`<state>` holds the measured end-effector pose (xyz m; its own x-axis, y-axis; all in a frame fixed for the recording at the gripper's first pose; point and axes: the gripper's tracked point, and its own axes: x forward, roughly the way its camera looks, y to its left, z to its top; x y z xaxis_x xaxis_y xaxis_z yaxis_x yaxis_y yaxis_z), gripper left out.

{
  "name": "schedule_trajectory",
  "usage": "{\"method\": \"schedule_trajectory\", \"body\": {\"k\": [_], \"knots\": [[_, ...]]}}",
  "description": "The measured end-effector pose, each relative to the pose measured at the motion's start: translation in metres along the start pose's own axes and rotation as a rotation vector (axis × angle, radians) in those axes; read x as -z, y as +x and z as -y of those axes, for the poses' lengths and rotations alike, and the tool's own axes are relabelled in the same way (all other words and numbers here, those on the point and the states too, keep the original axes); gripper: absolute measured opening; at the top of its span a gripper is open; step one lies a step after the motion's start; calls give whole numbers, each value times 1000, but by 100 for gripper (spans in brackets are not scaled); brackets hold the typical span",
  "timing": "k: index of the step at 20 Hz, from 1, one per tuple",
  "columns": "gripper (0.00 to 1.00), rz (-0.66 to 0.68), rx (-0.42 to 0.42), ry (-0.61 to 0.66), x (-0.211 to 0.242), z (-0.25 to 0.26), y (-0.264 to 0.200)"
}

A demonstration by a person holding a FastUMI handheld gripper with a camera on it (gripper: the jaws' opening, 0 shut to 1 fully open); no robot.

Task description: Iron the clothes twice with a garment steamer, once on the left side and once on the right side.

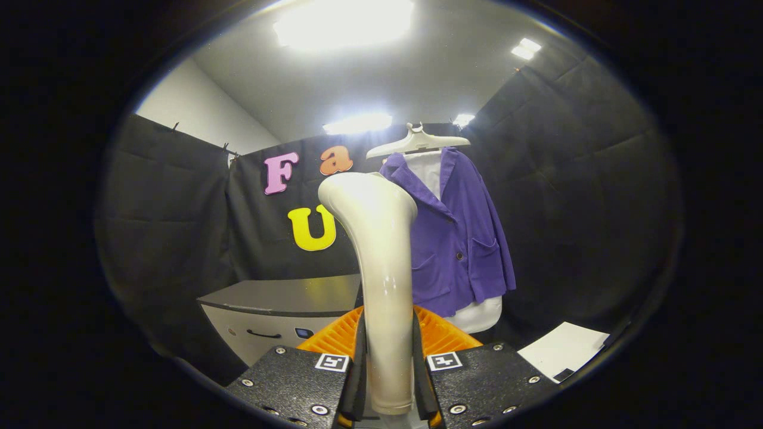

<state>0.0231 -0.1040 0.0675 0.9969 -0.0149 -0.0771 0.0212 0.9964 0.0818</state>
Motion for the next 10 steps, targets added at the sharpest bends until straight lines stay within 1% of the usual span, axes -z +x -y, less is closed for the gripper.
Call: {"method": "schedule_trajectory", "body": {"k": [5,10], "knots": [[33,23,-16,-16,-11,-10,4],[33,9,-32,-17,-8,-16,9]]}}
